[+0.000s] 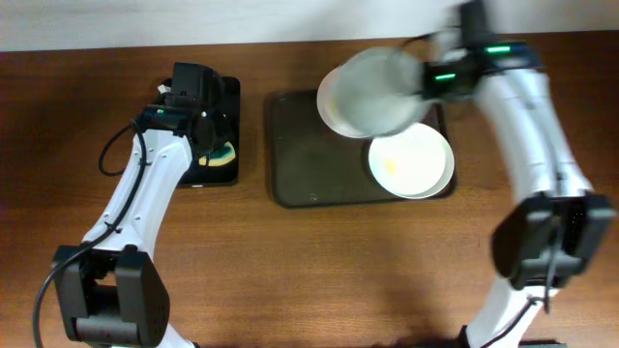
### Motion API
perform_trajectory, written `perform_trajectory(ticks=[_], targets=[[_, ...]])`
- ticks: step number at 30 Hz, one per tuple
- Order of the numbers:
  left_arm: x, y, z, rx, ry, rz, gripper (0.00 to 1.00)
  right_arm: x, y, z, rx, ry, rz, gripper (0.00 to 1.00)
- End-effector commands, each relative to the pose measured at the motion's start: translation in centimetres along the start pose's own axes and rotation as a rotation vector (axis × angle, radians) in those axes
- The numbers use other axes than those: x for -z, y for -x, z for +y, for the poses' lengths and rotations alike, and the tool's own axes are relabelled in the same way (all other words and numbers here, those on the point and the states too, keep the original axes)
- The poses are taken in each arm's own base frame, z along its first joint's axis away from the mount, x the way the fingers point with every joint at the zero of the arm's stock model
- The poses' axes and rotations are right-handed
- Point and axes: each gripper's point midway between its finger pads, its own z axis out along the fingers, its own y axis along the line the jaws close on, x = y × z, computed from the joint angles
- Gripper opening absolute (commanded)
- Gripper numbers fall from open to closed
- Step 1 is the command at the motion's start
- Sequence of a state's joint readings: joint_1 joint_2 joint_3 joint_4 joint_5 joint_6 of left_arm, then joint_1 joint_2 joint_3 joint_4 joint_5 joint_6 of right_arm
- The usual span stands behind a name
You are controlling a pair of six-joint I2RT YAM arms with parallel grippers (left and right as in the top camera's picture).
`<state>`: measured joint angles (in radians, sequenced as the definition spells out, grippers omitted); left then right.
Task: Clean dirty plates on tray and stack at the side
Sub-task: 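Lift the pale blue plate with right gripper, place it right of tray, then return the right gripper to grasp the pink plate rim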
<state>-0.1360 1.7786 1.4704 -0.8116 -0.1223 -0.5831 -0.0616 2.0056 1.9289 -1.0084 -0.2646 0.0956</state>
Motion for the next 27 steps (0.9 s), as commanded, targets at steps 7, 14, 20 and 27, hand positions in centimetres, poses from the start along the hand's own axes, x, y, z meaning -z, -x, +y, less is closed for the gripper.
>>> perform_trajectory(ticks=[7,14,20,27], targets=[[0.1,0.2,-0.1,-0.012,-0.008,-0.001,0.00,3.5,-1.7,-18.5,-0.487,-0.198,-0.091,0.04],[0.1,0.0,-0.3,-0.013,-0.021,0.007,0.00,0.1,-6.2,-26.9,-0.704,-0.373,-0.134,0.04],[0.1,0.0,-0.3,-0.013,-0.021,0.006,0.00,-2.0,-7.7,-28.1,-0.711,-0.373,-0.098,0.04],[0.1,0.2,-0.4,-0.012,-0.025,0.001,0.00,-3.0,-6.9,-26.6,-0.673,-0.352,-0.101,0.16]])
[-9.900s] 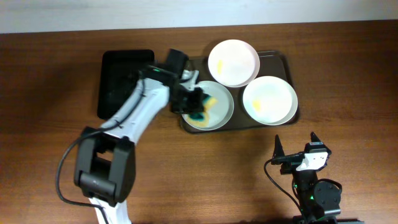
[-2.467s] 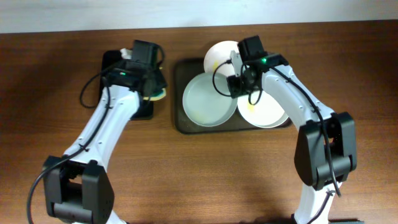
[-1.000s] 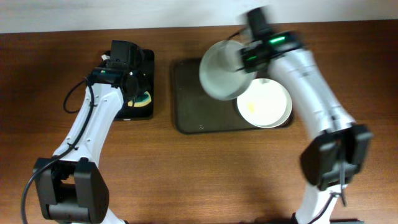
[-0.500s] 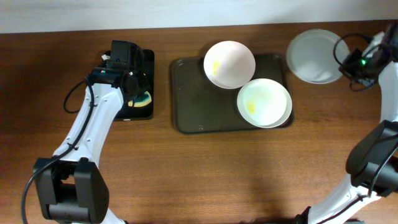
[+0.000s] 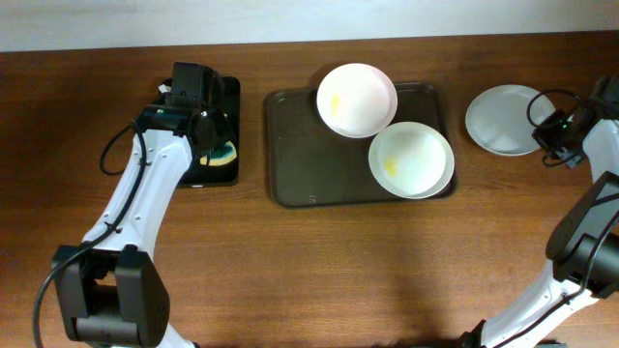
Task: Clean dirty plates on tray and stack at the side
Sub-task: 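Return the right gripper to grasp the pink plate rim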
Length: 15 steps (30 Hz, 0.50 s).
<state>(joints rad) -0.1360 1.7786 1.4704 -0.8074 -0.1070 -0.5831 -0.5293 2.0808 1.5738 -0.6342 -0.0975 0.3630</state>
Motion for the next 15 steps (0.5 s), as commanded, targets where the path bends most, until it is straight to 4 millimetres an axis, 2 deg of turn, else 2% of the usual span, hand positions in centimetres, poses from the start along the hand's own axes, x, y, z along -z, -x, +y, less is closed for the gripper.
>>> perform_trajectory(ticks=[1,3,6,8,10,12,13,15], targets=[[0.1,0.2,-0.1,-0.012,-0.010,-0.004,0.00,-0.3,-0.7,1.4,0.022,0.010,0.009,0.33],[0.1,0.2,-0.1,-0.012,-0.010,-0.004,0.00,-0.3,-1.1,2.0,0.032,0.012,0.020,0.65],[0.1,0.2,-0.1,-0.012,-0.010,-0.004,0.00,0.4,-1.4,2.6,0.044,0.013,0.033,0.68],[0.1,0.3,-0.1,-0.012,-0.010,-0.006,0.00,1.7,-1.0,4.4,0.070,0.062,0.033,0.68],[0.1,0.4,-0.2,-0.012,-0.014,-0.010,0.00,3.6,-1.0,8.9,0.174,0.239,0.039,0.68],[0.1,0.4,-0.3,-0.011,-0.018,-0.011,0.00,5.3,-1.9,13.7,0.305,0.425,0.045,0.68],[0.1,0.4,-0.4,-0.011,-0.022,-0.011,0.00,6.1,-2.9,16.4,0.390,0.514,0.041,0.68],[0.1,0.5,-0.5,-0.011,-0.029,-0.014,0.00,6.3,-4.9,19.8,0.528,0.562,0.026,0.70]])
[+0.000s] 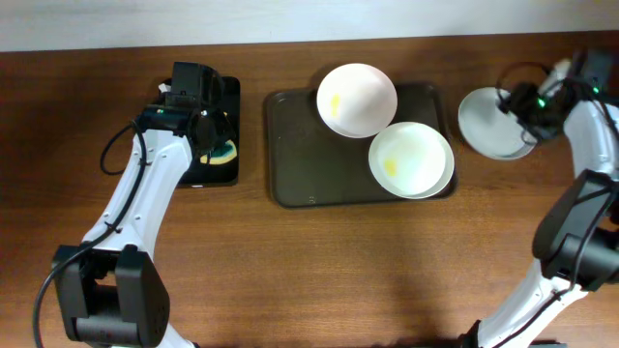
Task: Clean dirty plates on tray and stack at the side
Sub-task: 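Return the right gripper to grasp the pink plate rim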
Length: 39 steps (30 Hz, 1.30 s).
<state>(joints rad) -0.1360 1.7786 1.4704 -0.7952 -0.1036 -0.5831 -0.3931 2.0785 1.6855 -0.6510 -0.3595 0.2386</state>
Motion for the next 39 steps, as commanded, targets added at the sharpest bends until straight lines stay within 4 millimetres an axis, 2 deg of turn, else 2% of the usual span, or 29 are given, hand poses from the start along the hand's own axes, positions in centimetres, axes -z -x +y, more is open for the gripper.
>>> perform_trajectory(ticks=[1,3,6,11,14,17,19,22,24,28,31,36,39], targets=[[0.1,0.3,-0.3,-0.011,-0.020,-0.007,0.00,-0.4,-1.9,10.8,0.342,0.222,0.010,0.73],[0.1,0.3,-0.4,-0.012,-0.021,-0.007,0.00,-2.5,-3.4,12.9,0.437,0.163,0.011,0.80],[0.1,0.2,-0.3,-0.013,-0.017,-0.001,0.00,-6.3,-5.6,14.9,0.542,0.004,-0.003,0.83],[0.1,-0.2,-0.2,-0.018,-0.011,0.012,0.00,-11.3,-8.3,16.1,0.612,-0.119,-0.025,0.84],[0.1,-0.5,-0.6,-0.018,-0.031,0.029,0.00,-13.4,-9.2,15.7,0.578,-0.120,-0.019,0.85],[0.1,-0.5,-0.6,-0.018,-0.032,0.028,0.00,-13.9,-9.4,15.4,0.577,-0.119,-0.012,0.82],[0.1,-0.5,-0.6,-0.018,-0.032,0.028,0.00,-13.9,-9.4,15.4,0.578,-0.118,-0.012,0.67],[0.1,-0.5,-0.6,-0.018,-0.031,0.028,0.00,-13.9,-9.6,15.4,0.578,-0.119,-0.007,0.39],[0.1,-0.5,-0.6,-0.018,-0.031,0.028,0.00,-14.0,-10.0,15.7,0.578,-0.095,0.009,0.27],[0.1,-0.5,-0.6,-0.018,-0.032,0.028,0.00,-14.0,-11.2,17.4,0.577,0.019,0.053,0.18],[0.1,-0.8,-1.1,-0.025,-0.051,0.035,0.00,-13.1,-12.2,19.1,0.573,0.119,0.100,0.05],[0.5,-1.8,-3.8,-0.115,-0.098,0.025,0.00,-11.1,-13.3,21.1,0.574,0.187,0.169,0.04],[0.8,-2.6,-5.8,-0.158,-0.129,0.016,0.00,-10.3,-15.4,21.5,0.584,0.175,0.239,0.04]])
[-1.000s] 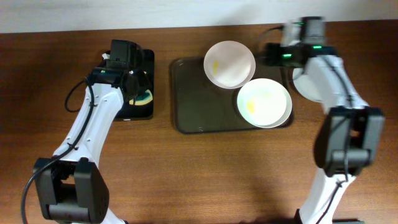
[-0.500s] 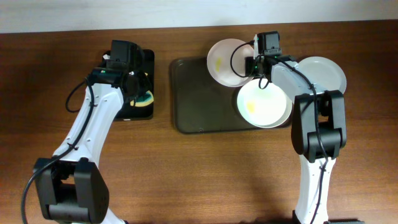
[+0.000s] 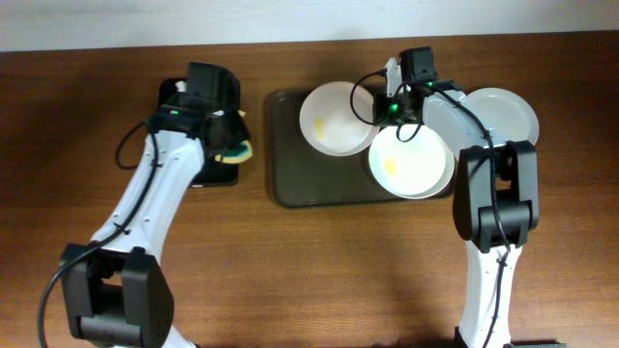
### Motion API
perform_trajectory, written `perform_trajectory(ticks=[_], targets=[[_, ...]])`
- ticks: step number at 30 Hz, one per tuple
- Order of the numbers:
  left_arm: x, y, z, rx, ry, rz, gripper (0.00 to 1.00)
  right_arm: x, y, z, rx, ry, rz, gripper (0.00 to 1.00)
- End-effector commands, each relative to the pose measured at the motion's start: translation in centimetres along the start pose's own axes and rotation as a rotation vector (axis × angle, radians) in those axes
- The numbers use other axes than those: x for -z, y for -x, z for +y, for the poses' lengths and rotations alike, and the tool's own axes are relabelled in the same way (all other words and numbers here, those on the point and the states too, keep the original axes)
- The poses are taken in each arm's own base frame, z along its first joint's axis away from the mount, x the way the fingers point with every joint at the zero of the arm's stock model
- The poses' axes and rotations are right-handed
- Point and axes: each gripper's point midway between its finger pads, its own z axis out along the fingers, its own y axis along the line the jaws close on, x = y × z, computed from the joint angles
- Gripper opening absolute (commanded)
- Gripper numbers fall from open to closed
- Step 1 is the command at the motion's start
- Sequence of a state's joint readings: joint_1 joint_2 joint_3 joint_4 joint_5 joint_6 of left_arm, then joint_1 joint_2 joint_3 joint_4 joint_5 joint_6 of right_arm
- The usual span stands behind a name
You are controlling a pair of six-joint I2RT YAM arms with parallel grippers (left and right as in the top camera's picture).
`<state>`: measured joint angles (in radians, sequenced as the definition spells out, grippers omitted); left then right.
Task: Clean dirty plates on tray and stack at the side
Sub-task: 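Return the right gripper to grasp the pink plate rim, then scrub the pink plate with the sponge in the left gripper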
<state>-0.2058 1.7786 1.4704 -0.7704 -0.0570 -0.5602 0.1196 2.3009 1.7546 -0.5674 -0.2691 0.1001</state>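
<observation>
Two white plates with yellow smears lie on the dark tray (image 3: 290, 184): the far plate (image 3: 329, 121) and the near plate (image 3: 411, 164). A clean white plate (image 3: 508, 111) rests on the table right of the tray. My right gripper (image 3: 392, 104) is at the far plate's right rim and appears shut on it. My left gripper (image 3: 230, 130) hangs between the black sponge holder (image 3: 198, 174) and the tray. It is shut on a yellow-green sponge (image 3: 238, 151).
The black holder stands left of the tray. The right arm reaches across the clean plate and the tray's far right corner. Bare wooden table runs along the whole near side.
My right gripper went from the clean plate right of the tray to the far dirty plate's rim; that plate now sits further left. My left gripper carried the sponge rightward off the holder.
At first my right gripper held a plate in the air over the tray's far right while the left stayed at the sponge holder. Then that plate lay on the table right of the tray, the gripper beside it. Now both grippers are near the far dirty plate.
</observation>
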Motion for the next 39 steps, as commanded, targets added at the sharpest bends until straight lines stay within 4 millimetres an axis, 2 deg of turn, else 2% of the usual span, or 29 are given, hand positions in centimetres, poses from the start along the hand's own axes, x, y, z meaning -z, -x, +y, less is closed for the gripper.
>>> perform_trajectory(ticks=[1,6,12,13,14,16,18,21,23,27,31,32,36,39], targets=[[0.2,-1.0,-3.0,-0.087,-0.058,-0.005,0.00,1.5,-0.2,3.6,0.046,0.055,0.026,0.04],[-0.1,-1.6,-4.8,-0.072,-0.085,-0.009,0.00,1.2,-2.9,5.9,0.067,0.064,0.127,0.04],[-2.7,-3.8,-7.3,-0.082,-0.138,0.061,0.00,0.9,-3.7,7.2,0.085,0.069,0.148,0.05],[-3.5,-4.5,-8.1,-0.093,-0.161,0.079,0.00,0.9,-3.6,7.1,0.065,0.066,0.146,0.12],[-4.3,-4.9,-8.7,-0.104,-0.168,0.084,0.00,0.9,-3.4,6.9,0.044,0.062,0.140,0.29],[-5.1,-5.3,-9.3,-0.115,-0.175,0.085,0.00,0.9,-3.0,6.9,0.045,0.065,0.124,0.31],[-5.8,-5.8,-9.8,-0.122,-0.178,0.089,0.00,0.9,-2.5,7.0,0.051,0.067,0.104,0.31],[-6.8,-6.1,-10.3,-0.121,-0.184,0.090,0.00,0.8,-1.4,7.3,0.179,0.079,0.054,0.30],[-7.3,-6.2,-10.4,-0.121,-0.185,0.088,0.00,0.8,-1.1,7.3,0.204,0.077,0.042,0.29],[-8.2,-6.5,-10.3,-0.107,-0.178,0.099,0.00,0.6,-1.7,7.0,0.198,0.063,0.065,0.10],[-8.9,-7.2,-10.7,-0.093,-0.202,0.130,0.00,0.2,-2.9,6.3,0.187,0.040,0.110,0.09],[-9.0,-7.2,-11.1,-0.093,-0.224,0.131,0.00,0.2,-3.1,6.3,0.184,0.040,0.117,0.05],[-8.9,-6.9,-12.4,-0.034,-0.259,0.118,0.00,0.2,-3.4,6.2,0.165,0.038,0.129,0.04],[-9.5,-7.2,-13.7,-0.026,-0.288,0.103,0.00,0.2,-3.5,6.2,0.139,0.036,0.131,0.04]])
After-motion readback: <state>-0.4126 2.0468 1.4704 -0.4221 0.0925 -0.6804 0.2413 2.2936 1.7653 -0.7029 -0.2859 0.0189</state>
